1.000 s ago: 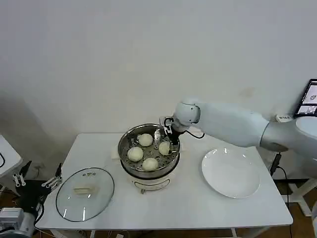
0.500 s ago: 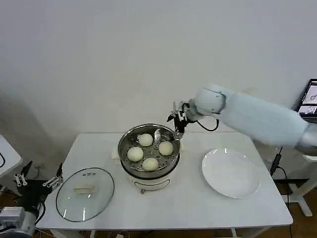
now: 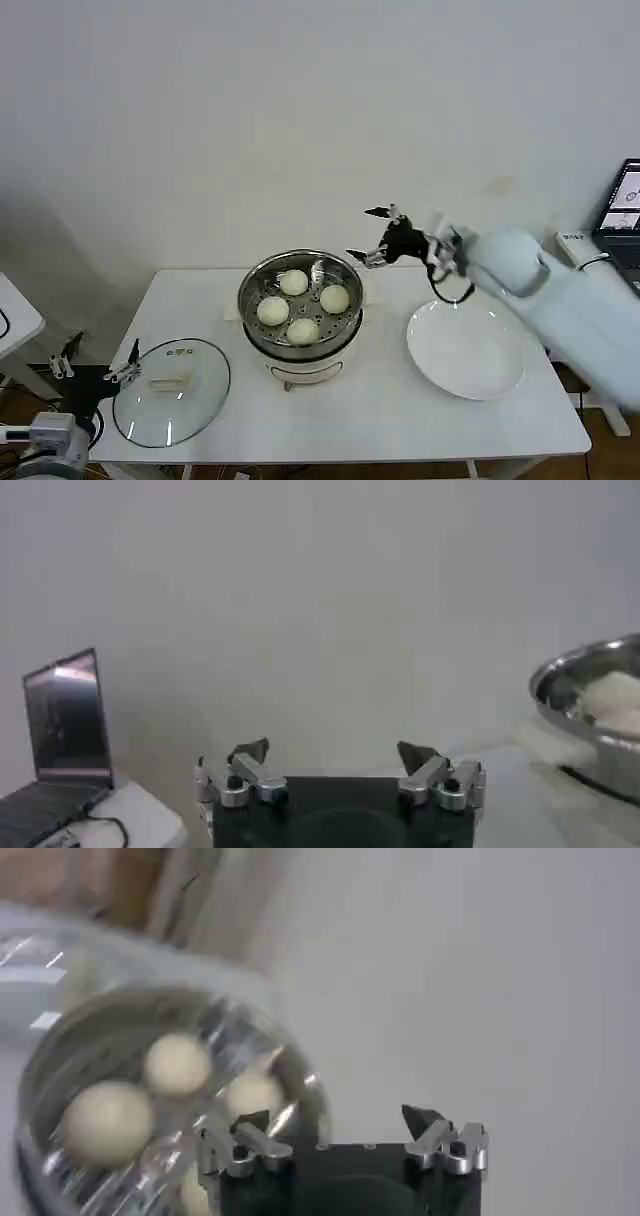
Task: Take steamed baozi put them in steamer then cover it.
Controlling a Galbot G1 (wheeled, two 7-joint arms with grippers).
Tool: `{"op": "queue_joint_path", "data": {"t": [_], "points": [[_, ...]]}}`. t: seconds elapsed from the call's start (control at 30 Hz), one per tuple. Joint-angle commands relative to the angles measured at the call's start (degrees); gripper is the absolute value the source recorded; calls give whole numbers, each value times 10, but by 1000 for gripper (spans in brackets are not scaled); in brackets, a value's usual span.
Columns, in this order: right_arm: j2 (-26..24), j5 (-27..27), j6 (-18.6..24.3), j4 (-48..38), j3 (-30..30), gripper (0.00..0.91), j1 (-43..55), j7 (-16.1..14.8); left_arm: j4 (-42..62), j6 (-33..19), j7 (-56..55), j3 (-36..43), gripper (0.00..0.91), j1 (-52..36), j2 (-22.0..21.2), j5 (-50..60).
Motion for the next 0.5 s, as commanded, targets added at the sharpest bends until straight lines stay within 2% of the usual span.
{"op": "queue_joint_path", "data": {"t": [0.03, 0.07, 0.1, 0.2, 0.27, 0.5], "points": [[133, -112, 158, 143, 731, 907, -680, 63, 65, -81, 5, 61, 907, 19, 3, 303], [142, -132, 162, 145, 741, 907, -690, 61, 73, -101, 2, 65, 907, 24, -2, 349], [172, -142, 180, 153, 768, 907, -721, 58, 80, -109, 0, 68, 907, 28, -5, 378], [242, -145, 201, 160, 801, 907, -777, 63, 111, -154, -19, 81, 907, 40, -10, 500], [272, -172, 226, 155, 813, 907, -785, 67, 135, -173, -33, 85, 907, 42, -10, 594], [293, -169, 240, 146, 821, 907, -786, 82, 187, -195, -61, 109, 907, 37, -1, 717]]}}
